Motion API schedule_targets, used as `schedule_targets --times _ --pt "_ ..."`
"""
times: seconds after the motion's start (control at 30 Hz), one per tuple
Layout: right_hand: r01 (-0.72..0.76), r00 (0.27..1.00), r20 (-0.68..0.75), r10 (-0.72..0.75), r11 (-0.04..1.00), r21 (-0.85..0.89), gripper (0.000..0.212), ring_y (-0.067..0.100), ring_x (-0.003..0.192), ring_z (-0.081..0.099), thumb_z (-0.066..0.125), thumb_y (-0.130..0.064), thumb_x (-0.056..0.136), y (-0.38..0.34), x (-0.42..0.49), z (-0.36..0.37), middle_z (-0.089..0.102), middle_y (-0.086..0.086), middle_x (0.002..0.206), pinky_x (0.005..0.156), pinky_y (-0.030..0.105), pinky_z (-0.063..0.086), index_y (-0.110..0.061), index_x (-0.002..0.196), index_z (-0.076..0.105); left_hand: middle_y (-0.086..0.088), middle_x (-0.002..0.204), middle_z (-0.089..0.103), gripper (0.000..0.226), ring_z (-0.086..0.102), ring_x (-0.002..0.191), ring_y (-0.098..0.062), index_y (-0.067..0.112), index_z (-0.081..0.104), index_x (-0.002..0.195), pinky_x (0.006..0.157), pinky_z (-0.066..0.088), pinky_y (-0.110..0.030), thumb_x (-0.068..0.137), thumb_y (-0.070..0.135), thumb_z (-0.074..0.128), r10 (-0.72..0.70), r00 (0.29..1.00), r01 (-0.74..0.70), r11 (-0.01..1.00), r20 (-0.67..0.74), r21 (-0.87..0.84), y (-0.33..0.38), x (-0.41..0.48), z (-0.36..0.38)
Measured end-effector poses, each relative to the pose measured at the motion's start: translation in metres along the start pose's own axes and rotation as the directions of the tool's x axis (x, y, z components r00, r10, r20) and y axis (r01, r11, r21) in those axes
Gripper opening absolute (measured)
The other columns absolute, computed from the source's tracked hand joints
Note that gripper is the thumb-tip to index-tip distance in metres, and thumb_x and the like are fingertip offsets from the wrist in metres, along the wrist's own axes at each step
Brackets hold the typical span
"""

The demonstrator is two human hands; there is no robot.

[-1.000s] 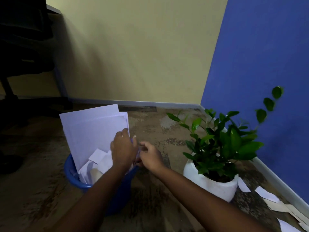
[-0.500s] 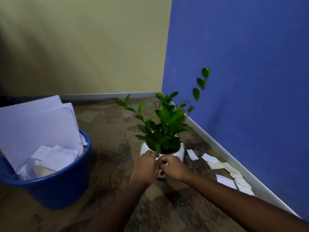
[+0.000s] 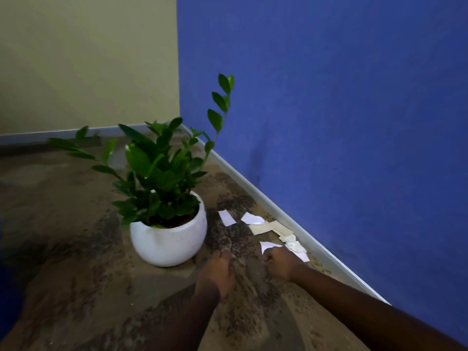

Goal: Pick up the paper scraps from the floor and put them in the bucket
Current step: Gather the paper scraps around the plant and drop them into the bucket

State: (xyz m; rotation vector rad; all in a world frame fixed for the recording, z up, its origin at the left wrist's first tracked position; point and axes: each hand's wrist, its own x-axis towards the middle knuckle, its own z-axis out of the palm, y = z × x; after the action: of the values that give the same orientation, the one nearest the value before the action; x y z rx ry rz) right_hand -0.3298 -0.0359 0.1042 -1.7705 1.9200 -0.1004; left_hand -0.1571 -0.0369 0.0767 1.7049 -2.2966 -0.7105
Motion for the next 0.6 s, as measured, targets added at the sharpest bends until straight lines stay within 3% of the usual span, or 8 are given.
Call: schedule_targets --times 0.1,0.3,0.47,0.6 --pt "-0.124 0.992 -0.040 0.123 0.992 -0.014 0.031 0.017 0.119 0.056 0.048 -0.024 0.096 0.040 0.012 0.002 0.060 0.004 0.131 0.093 0.015 0.041 -0.012 0.123 0.060 -0.008 0.145 0.041 0.047 0.044 0.131 -0.022 0.017 0.038 0.141 0.110 0.033 -0.028 0.094 0.023 0.040 0.009 0.999 -0.009 1.000 0.030 0.001 0.006 0.012 0.020" --pt "-0.309 0.948 -0.125 0.291 0.938 -0.156 0.062 0.027 0.129 0.046 0.053 -0.050 0.088 0.092 0.037 0.001 0.040 0.008 0.145 0.108 0.037 0.042 -0.022 0.140 0.036 -0.006 0.157 0.021 0.058 0.031 0.142 -0.017 0.014 0.023 0.149 0.115 0.027 -0.024 0.094 0.019 0.039 0.023 0.994 -0.025 1.000 0.106 0.015 0.009 0.027 0.054" --pt "-0.299 0.952 -0.105 0.287 0.944 -0.137 0.076 0.031 0.137 0.037 0.063 -0.042 0.084 0.105 0.070 0.003 0.030 0.011 0.152 0.112 0.039 0.035 -0.022 0.146 0.023 0.000 0.157 0.018 0.056 0.031 0.141 -0.016 0.019 0.025 0.147 0.113 0.024 -0.021 0.093 0.022 0.041 0.019 0.993 -0.027 0.997 0.115 0.067 -0.002 0.035 0.072" --pt "-0.298 0.955 -0.038 0.296 0.943 -0.149 0.079 0.033 0.142 0.025 0.060 -0.046 0.085 0.113 0.089 0.013 0.018 0.011 0.157 0.116 0.045 0.027 -0.028 0.148 0.015 -0.002 0.155 0.020 0.052 0.032 0.139 -0.021 0.021 0.031 0.142 0.112 0.031 -0.028 0.091 0.018 0.042 -0.012 0.995 -0.002 0.990 0.096 0.141 -0.004 0.039 0.078"
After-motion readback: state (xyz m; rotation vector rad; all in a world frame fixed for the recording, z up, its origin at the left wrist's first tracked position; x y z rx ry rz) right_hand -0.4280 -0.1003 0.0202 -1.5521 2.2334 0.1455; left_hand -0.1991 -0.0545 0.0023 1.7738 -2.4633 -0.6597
